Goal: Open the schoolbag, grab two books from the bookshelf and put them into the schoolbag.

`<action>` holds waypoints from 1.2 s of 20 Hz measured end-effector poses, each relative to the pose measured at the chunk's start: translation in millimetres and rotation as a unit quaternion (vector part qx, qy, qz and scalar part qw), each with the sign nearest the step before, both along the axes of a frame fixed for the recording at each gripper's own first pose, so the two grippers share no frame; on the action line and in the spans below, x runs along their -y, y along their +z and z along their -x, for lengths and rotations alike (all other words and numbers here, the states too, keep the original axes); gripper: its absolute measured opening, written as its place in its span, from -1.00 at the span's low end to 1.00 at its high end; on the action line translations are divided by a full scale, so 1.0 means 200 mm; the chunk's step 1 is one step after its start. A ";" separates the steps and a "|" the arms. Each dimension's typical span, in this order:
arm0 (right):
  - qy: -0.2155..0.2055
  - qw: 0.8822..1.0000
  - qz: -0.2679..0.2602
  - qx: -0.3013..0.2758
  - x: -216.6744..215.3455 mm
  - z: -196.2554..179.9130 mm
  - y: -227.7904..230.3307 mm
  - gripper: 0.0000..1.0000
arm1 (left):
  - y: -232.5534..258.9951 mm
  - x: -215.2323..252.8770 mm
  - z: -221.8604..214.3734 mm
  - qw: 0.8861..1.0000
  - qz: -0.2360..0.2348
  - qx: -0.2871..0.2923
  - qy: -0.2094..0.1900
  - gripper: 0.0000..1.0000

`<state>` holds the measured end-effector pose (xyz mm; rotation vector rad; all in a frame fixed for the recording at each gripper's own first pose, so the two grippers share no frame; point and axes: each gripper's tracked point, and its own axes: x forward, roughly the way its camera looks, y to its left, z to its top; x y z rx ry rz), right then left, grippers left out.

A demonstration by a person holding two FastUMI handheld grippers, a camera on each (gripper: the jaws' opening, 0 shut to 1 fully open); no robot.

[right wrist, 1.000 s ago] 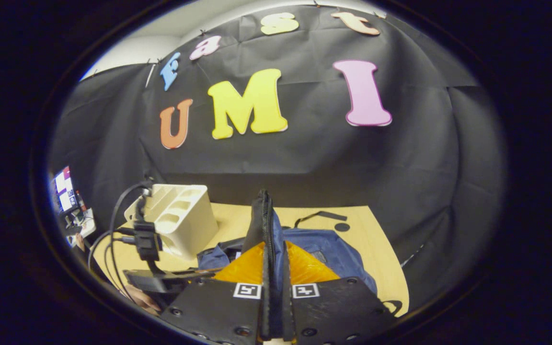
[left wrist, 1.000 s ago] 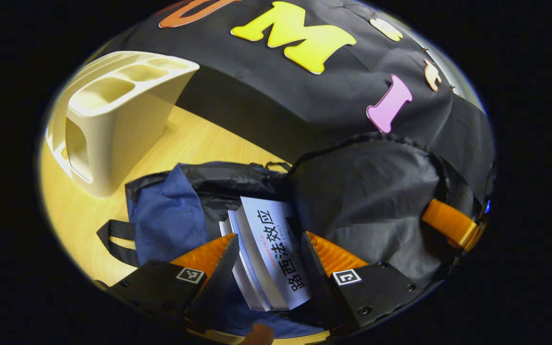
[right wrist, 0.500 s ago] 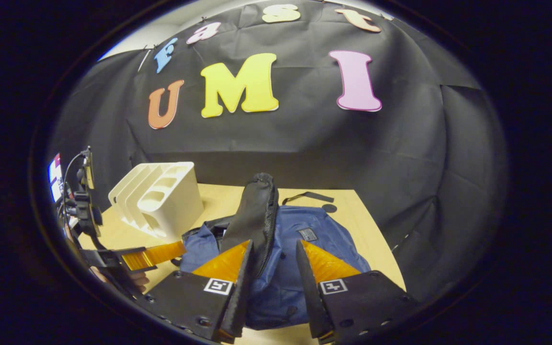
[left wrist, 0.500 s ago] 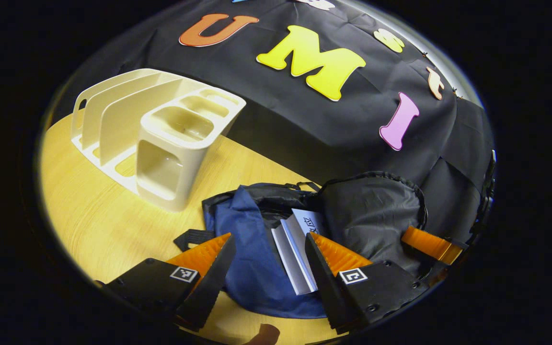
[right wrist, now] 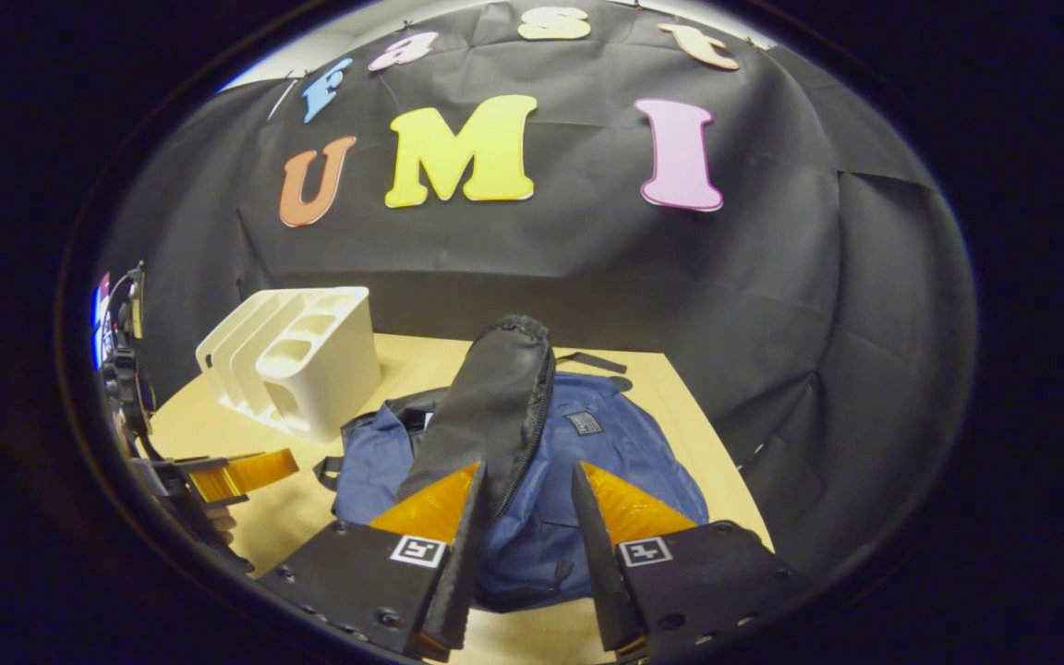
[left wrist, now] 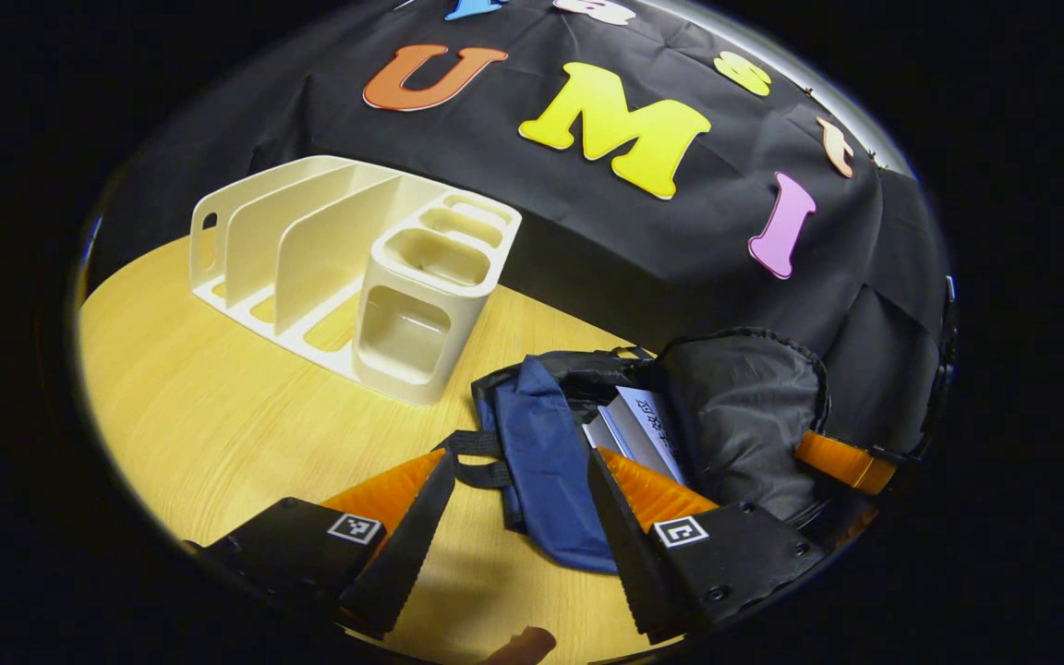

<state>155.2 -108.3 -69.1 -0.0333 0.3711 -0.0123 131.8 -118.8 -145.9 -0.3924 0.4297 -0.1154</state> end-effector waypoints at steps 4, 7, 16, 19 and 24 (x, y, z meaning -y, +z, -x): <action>-0.010 1.000 0.007 0.015 0.00 0.13 0.01 0.27 | 0.05 -0.10 0.13 1.000 -0.024 0.018 0.008 0.83; -0.015 0.999 0.009 0.047 -0.02 0.27 0.06 0.30 | 0.10 -0.15 0.24 0.998 -0.045 0.039 0.009 0.82; -0.004 0.991 0.027 0.131 -0.11 0.66 0.17 0.48 | 0.41 -0.17 0.55 0.979 -0.141 0.145 -0.010 0.82; -0.014 0.981 0.050 0.186 -0.09 0.83 0.33 0.56 | 0.47 -0.20 0.66 0.974 -0.158 0.160 -0.002 0.81; -0.032 0.966 0.099 0.235 -0.08 1.01 0.39 0.66 | 0.69 -0.33 0.80 0.964 -0.169 0.202 0.038 0.82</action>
